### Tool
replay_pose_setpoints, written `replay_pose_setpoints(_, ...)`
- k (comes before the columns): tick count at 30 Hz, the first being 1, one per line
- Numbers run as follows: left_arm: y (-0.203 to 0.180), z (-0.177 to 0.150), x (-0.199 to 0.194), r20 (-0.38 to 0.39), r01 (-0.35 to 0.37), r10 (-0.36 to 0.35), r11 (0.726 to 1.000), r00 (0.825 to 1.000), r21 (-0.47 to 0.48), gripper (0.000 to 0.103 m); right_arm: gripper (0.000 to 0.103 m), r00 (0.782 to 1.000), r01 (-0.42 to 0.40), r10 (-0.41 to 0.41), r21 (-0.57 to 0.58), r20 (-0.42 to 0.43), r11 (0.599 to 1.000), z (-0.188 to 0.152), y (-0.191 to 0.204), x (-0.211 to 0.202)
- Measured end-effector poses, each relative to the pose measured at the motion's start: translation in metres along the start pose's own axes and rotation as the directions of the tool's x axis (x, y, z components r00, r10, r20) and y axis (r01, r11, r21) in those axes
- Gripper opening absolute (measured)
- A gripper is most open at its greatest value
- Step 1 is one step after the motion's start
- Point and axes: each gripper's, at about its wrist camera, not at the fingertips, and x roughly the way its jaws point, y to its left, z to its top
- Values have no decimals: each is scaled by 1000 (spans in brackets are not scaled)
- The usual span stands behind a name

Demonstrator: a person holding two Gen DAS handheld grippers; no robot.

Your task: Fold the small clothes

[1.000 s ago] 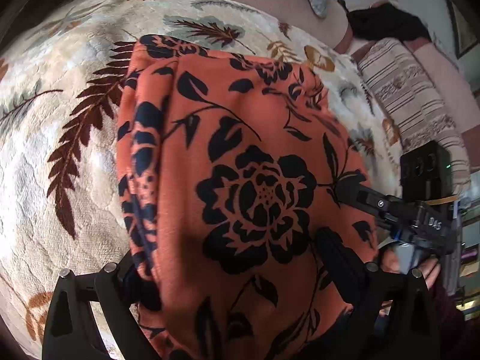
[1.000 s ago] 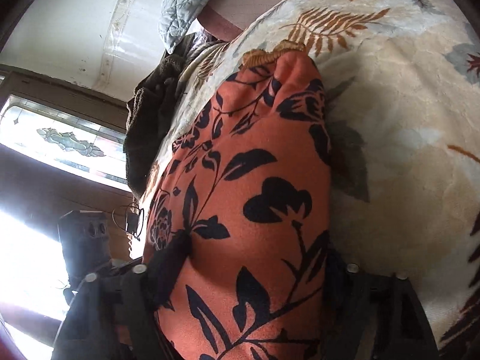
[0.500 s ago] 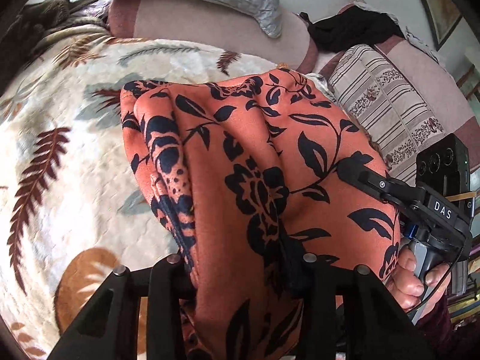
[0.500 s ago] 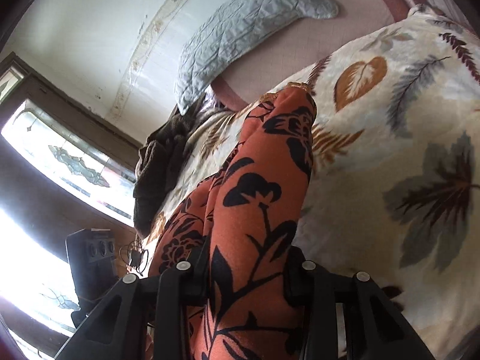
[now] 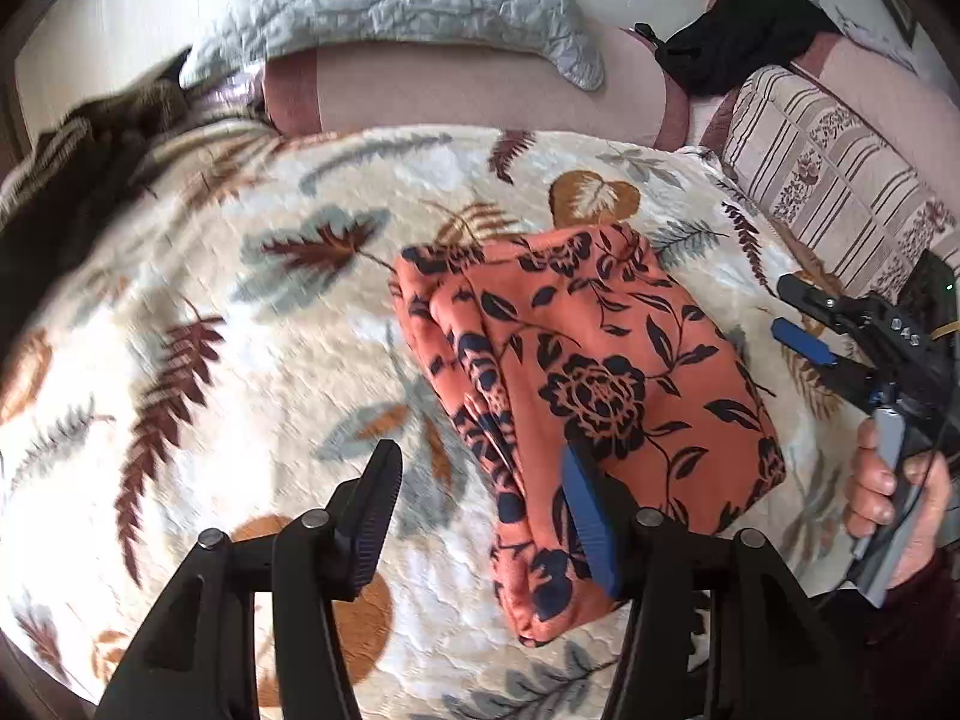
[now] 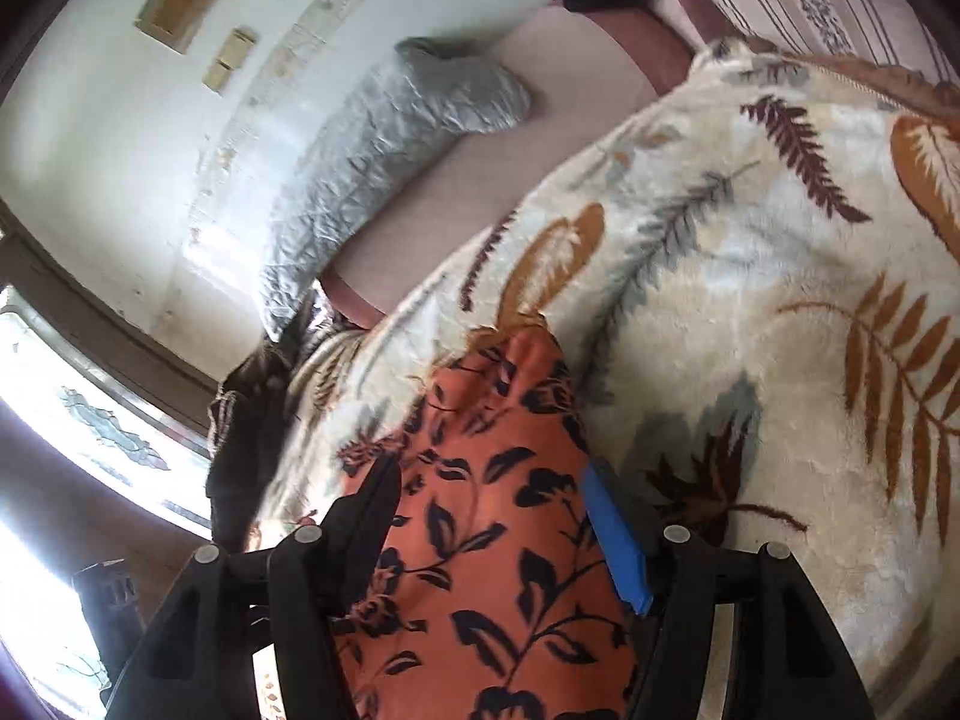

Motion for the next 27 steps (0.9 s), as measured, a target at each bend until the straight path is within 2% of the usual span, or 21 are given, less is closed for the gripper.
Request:
replay_pose_setpoints(2,-6,1,9,-1,-41,41,999,999,22,60,51,998,-36,35,-35,-47,999,-10,20,6)
replay_pose_setpoints(3,-4,-3,18,-23,-44,45,999,999,23,60,38,996,-30,26,-47,-83,998,-18,26,12)
replay_pose_setpoints(4,-6,-9,34,-55,-77,79,996,995,39,60,36,993,-11,5,-47,-121,999,-28,28,20)
replay_pose_setpoints(5,-9,-16,53,-92,-148,154,986,984,75,62,35,984,23,-28,-28,-178,999,-40,29,36)
replay_pose_setpoints(6,-8,-27,67,-124,-206,219,973,968,107,63,31,962,85,-78,18,-260,996,-51,20,52)
replay_pose_setpoints(7,-5,-33,78,-136,-229,241,968,961,103,63,13,950,118,-93,70,-297,991,-64,4,58)
replay_pose_setpoints(8,-2,-33,76,-111,-232,239,970,965,73,64,9,953,128,-100,79,-286,989,-68,0,56)
replay_pose_setpoints(9,-3,-30,70,-107,-237,243,969,964,68,64,8,953,124,-100,69,-284,990,-69,4,48)
replay_pose_setpoints(10,-5,-27,64,-102,-240,248,967,963,84,64,14,955,120,-97,69,-279,990,-69,10,34)
replay_pose_setpoints(12,-9,-21,45,-63,-249,256,962,964,110,63,14,972,80,-62,70,-228,994,-74,17,0)
replay_pose_setpoints(14,-13,-20,20,10,-255,256,961,967,104,66,14,986,66,-63,16,-157,998,-82,24,-37)
replay_pose_setpoints(16,-20,-20,-11,99,-284,275,954,956,91,73,14,989,107,-109,-23,-95,994,-85,28,-70)
replay_pose_setpoints(18,-26,-24,-50,204,-311,292,948,934,65,83,14,984,173,-175,-80,-22,982,-83,34,-102)
replay_pose_setpoints(19,-30,-27,-70,260,-321,299,946,918,48,86,15,977,212,-211,-120,20,970,-81,42,-119)
replay_pose_setpoints(21,-36,-29,-111,354,-328,301,945,886,18,100,20,955,292,-276,-208,106,933,-79,65,-148)
replay_pose_setpoints(23,-40,-30,-151,428,-328,301,945,852,-11,101,31,932,352,-307,-271,193,896,-74,90,-172)
replay_pose_setpoints(24,-40,-31,-169,457,-325,301,945,837,-29,101,49,923,366,-304,-292,235,884,-75,102,-188)
replay_pose_setpoints(25,-39,-30,-185,481,-320,302,946,823,-47,101,80,916,370,-289,-309,279,876,-75,115,-201)
replay_pose_setpoints(26,-39,-31,-201,498,-316,306,946,811,-66,102,88,907,369,-261,-323,331,872,-77,127,-212)
replay_pose_setpoints(27,-37,-31,-214,515,-315,312,945,798,-84,103,89,893,371,-234,-335,385,866,-80,140,-224)
